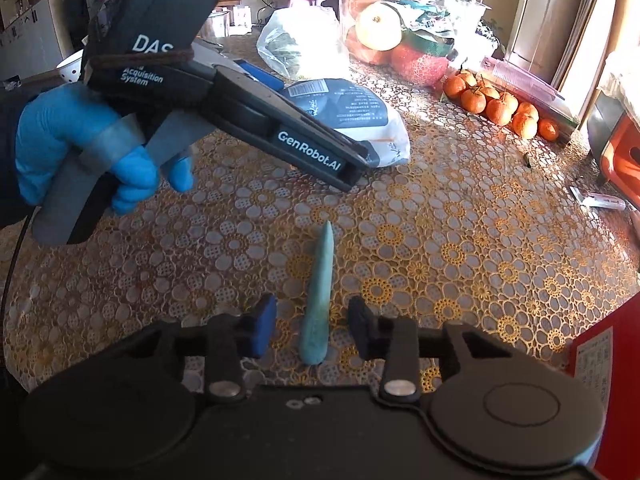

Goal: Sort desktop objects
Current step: 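Close left tool on white packaged bag while right tool grasps green stick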

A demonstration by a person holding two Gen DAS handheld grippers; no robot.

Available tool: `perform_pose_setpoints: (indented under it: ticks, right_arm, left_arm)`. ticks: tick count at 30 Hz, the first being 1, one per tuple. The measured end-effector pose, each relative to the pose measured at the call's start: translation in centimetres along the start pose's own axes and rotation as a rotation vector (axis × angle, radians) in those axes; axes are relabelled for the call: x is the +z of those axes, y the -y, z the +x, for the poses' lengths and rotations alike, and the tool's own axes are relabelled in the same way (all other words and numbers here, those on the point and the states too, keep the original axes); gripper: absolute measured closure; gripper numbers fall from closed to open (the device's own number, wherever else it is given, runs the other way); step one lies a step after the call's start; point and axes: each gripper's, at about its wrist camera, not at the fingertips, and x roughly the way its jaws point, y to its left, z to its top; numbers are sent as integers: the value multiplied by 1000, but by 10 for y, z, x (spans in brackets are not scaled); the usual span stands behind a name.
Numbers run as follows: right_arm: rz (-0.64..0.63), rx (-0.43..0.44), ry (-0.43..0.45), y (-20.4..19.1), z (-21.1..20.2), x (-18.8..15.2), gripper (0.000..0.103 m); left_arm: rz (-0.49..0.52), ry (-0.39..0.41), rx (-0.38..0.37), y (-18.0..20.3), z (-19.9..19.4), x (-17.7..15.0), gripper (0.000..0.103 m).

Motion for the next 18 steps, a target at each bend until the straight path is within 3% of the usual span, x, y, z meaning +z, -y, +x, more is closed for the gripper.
perform_pose_setpoints:
  ticks: [9, 11, 13, 14, 18]
  right_arm:
    - [3, 17, 5, -1, -1, -1, 77]
    - [3, 16, 5, -2, -1, -1, 80]
    - [1, 10, 1, -3, -2, -1, 85]
    - [0, 3, 0, -4, -2, 0, 87]
    - [8, -17, -3, -2, -3, -1, 90]
  left_arm:
    - [-20, 12, 2, 1, -4, 1, 10]
    - [-35, 5, -4, 0, -4, 1, 17]
    - [-60, -7, -14, -3, -3, 1, 35]
    - [-74, -7, -14, -5, -4, 2, 36]
    - [-123, -15, -13, -11, -6, 3, 62]
